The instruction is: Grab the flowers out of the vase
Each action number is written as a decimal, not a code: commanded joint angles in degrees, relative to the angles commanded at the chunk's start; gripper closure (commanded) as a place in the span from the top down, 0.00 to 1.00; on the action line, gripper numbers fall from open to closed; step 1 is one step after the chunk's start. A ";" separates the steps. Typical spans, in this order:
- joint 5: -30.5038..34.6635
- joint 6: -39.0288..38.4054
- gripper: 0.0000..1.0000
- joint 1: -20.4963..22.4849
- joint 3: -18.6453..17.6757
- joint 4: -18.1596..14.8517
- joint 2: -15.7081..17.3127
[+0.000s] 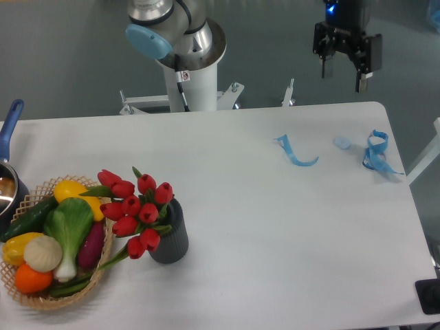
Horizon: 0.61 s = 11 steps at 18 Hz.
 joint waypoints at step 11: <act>-2.28 -6.39 1.00 -0.18 -1.93 0.00 0.35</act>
